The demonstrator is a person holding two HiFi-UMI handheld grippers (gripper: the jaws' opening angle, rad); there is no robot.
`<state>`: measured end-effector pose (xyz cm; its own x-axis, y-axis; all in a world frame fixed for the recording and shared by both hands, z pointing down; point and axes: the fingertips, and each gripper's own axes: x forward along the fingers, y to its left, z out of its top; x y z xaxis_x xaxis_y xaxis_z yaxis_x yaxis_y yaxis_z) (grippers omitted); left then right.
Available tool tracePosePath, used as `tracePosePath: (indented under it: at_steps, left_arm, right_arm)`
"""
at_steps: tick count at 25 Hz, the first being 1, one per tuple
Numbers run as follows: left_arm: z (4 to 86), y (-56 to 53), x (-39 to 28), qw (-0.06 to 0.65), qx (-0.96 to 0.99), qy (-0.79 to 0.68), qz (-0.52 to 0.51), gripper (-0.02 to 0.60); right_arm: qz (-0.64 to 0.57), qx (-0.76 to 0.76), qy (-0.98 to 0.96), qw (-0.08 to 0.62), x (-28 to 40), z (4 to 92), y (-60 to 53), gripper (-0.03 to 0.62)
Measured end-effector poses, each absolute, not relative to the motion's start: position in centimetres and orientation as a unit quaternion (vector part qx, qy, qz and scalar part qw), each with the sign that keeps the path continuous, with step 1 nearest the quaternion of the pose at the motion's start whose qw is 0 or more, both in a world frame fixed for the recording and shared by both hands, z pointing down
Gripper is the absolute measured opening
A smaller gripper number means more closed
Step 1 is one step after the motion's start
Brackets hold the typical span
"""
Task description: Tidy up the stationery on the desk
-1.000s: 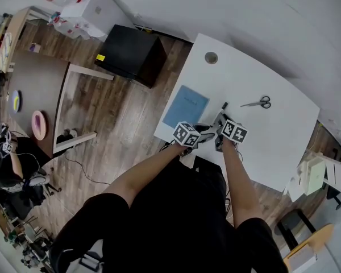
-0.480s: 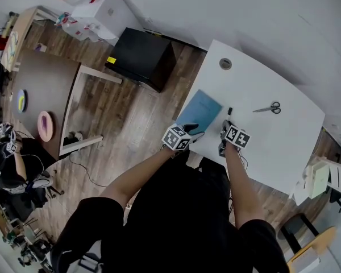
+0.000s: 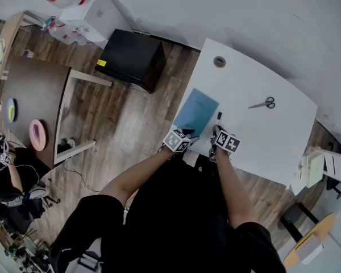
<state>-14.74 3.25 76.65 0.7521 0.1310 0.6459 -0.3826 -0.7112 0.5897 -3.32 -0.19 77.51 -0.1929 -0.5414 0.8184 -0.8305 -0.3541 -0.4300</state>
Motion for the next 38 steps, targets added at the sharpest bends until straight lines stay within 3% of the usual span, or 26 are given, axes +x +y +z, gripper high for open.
tracePosePath:
  at_steps: [14,21,38]
  left_arm:
    - [76.8,3.0,-11.5,0.386,0.857,-0.039,0.339,0.179]
    - [76.3,1.7,-12.5,0.397,0.861,-0.034,0.315,0.181]
    - [75.0,1.1,-11.4,0.383,0.872,-0.030,0.303,0.181]
  right_arm:
    - [0.537,0.627,-0.545,0.145,-3.0,77.9,-2.5,0.084]
    - [0.567,0.631,-0.522,0.093,-3.8,78.2,-2.8,0.084]
    - [0.543,0.633,-0.548,0.072,-2.3,75.4,-1.8,0.091]
